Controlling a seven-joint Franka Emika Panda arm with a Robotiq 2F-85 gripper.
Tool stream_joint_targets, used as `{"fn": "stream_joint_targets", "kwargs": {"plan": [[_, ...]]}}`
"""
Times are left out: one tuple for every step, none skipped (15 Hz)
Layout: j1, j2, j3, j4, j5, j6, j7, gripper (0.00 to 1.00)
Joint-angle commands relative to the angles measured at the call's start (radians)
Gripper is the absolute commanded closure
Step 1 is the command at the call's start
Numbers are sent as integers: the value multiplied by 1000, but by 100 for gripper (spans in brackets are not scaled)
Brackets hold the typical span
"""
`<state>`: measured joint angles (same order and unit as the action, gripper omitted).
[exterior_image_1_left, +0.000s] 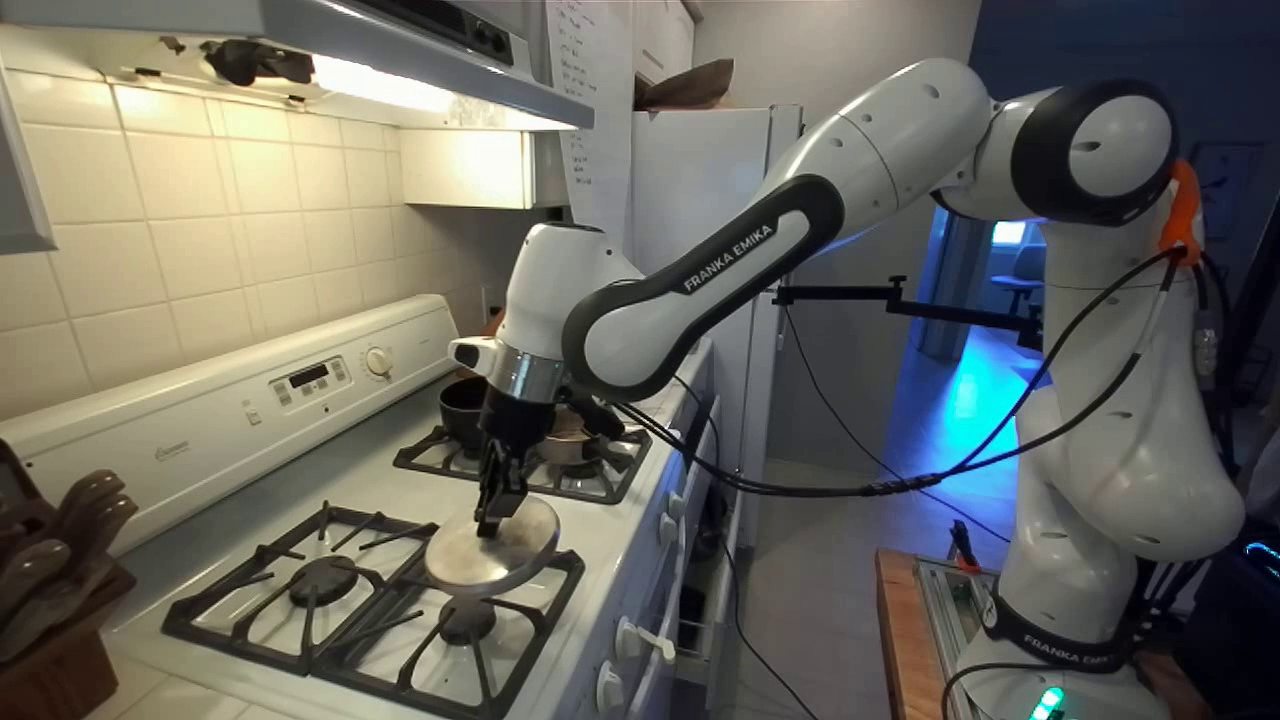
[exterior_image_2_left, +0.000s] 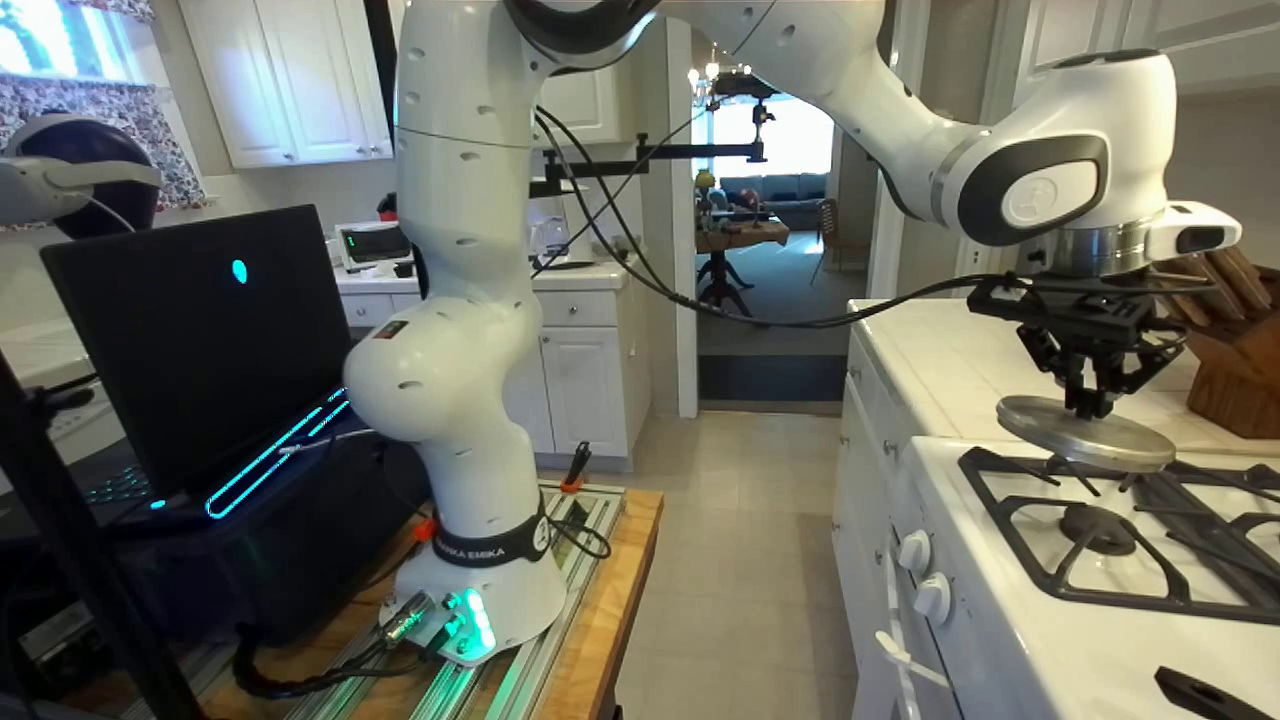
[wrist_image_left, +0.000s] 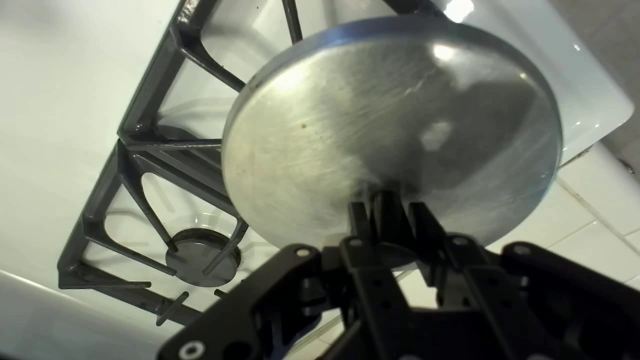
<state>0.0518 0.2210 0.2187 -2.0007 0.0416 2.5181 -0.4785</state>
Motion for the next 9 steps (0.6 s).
{"fn": "stream_joint_targets", "kwargs": {"plan": [[26,40,-4,49,-29,-8,-11,94],[36,55,-3,67,-45,-14,-10,94],[44,69,0,82,-55,-16,-13,94],[54,86,3,101,-67,-15,-17,94],[64,104,5,119,-81,-12,-18,94],[73,121,8,138,-94,-14,-19,94],[82,141,12,158,-103,-13,-17,94],[89,158,15,175,-109,-11,-17,94],[95,179,20,193,-112,-8,-19,94]]}}
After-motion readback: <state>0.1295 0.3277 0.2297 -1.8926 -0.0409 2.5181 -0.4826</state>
